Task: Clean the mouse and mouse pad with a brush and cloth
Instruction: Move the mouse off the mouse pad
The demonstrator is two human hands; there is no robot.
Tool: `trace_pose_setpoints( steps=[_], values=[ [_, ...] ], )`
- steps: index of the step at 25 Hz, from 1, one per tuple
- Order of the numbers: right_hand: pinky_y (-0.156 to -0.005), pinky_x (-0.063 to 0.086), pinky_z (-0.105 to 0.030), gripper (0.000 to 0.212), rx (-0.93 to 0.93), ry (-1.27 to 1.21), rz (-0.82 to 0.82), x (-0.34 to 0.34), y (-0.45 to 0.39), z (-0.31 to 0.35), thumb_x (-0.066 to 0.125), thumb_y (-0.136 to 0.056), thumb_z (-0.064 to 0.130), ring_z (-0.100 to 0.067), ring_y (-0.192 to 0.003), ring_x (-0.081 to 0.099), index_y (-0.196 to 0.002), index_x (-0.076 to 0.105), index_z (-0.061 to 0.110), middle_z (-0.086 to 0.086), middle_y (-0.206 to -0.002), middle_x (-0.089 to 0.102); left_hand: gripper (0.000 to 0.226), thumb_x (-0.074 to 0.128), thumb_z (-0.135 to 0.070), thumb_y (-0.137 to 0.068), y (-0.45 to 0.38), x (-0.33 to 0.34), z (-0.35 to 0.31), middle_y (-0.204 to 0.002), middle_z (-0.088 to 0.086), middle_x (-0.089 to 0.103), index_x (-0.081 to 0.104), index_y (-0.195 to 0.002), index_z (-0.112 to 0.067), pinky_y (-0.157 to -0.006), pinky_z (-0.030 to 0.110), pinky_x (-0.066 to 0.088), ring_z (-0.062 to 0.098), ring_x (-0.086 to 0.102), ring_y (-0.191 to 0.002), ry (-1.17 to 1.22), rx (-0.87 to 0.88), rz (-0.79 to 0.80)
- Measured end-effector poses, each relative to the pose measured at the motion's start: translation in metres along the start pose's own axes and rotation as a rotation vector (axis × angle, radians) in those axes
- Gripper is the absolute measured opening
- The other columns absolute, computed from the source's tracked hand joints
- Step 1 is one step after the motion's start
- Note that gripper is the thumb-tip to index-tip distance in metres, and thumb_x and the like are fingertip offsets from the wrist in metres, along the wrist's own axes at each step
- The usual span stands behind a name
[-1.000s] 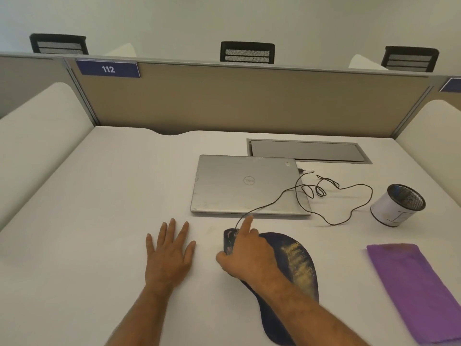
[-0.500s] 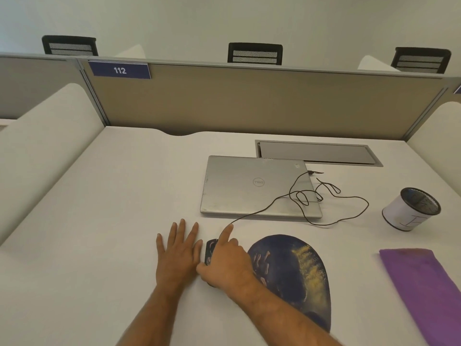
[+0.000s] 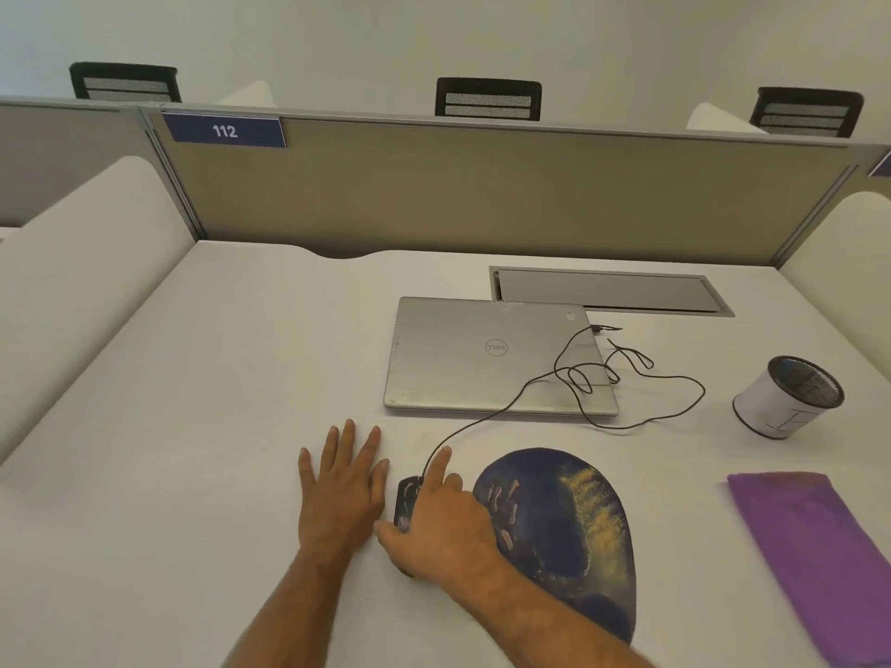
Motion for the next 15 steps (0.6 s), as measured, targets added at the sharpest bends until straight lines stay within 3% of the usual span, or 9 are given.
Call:
trace_pose_setpoints(
  steps=[4,7,9,12,15],
  values=[
    [-0.087,0.049,-0.040,0.109,-0.004,0.024,-0.067,-0.028,-0.005,-0.010,0.040,-0.075,0.078,-0.030,-0.115,0.054,-0.149,-0.009,0.014,-0.013,-0.138,0.042,0.080,-0.004,-0.063,-0.087,0.001,-0.003,-0.001,-0.168,-0.002,0.009,0.017,-0.159,-0.034,-0.121,0.052,-0.004,0.018,0.002,-0.154,0.059,-0.007,-0.009],
    [-0.084,0.050,-0.041,0.101,-0.049,0.055,-0.163,-0.056,-0.013,-0.025,0.033,-0.078,0.078,-0.031,-0.116,0.052,-0.149,-0.003,0.015,-0.014,-0.143,0.036,0.070,0.015,-0.065,-0.097,-0.004,-0.011,-0.002,-0.166,-0.003,0.020,0.026,-0.157,-0.031,-0.122,0.051,0.004,0.018,0.012,-0.153,0.091,-0.055,-0.022],
    [-0.092,0.047,-0.042,0.094,-0.150,0.070,-0.259,-0.073,-0.020,-0.036,0.029,-0.082,0.075,-0.029,-0.121,0.046,-0.149,0.004,0.014,-0.013,-0.145,0.035,0.070,0.023,-0.066,-0.099,-0.010,-0.019,-0.007,-0.165,-0.001,0.025,0.026,-0.157,-0.027,-0.123,0.050,0.008,0.019,0.016,-0.152,0.111,-0.061,-0.040],
    [-0.115,0.023,-0.046,0.091,-0.223,0.118,-0.337,-0.094,-0.032,-0.066,0.021,-0.084,0.075,-0.030,-0.141,0.021,-0.149,0.005,0.013,-0.011,-0.154,0.022,0.088,0.012,-0.077,-0.090,-0.024,-0.035,-0.036,-0.164,0.003,0.025,0.026,-0.158,-0.023,-0.122,0.050,0.010,0.023,0.017,-0.152,0.110,0.031,-0.116],
    [-0.119,0.000,-0.049,0.095,-0.159,0.210,-0.376,-0.112,-0.044,-0.109,0.012,-0.082,0.078,-0.026,-0.146,-0.012,-0.150,-0.007,0.015,-0.008,-0.160,-0.007,0.091,0.011,-0.080,-0.089,-0.040,-0.043,-0.086,-0.164,0.006,0.022,0.025,-0.158,-0.023,-0.121,0.054,0.010,0.029,0.017,-0.152,0.081,0.168,-0.172]
  ],
)
Point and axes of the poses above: each hand's wrist, its own y-axis away from the middle knuckle, its own x-axis out of the palm, z = x × y, the point moved 8 cm from there along -y, towards the middle knuckle
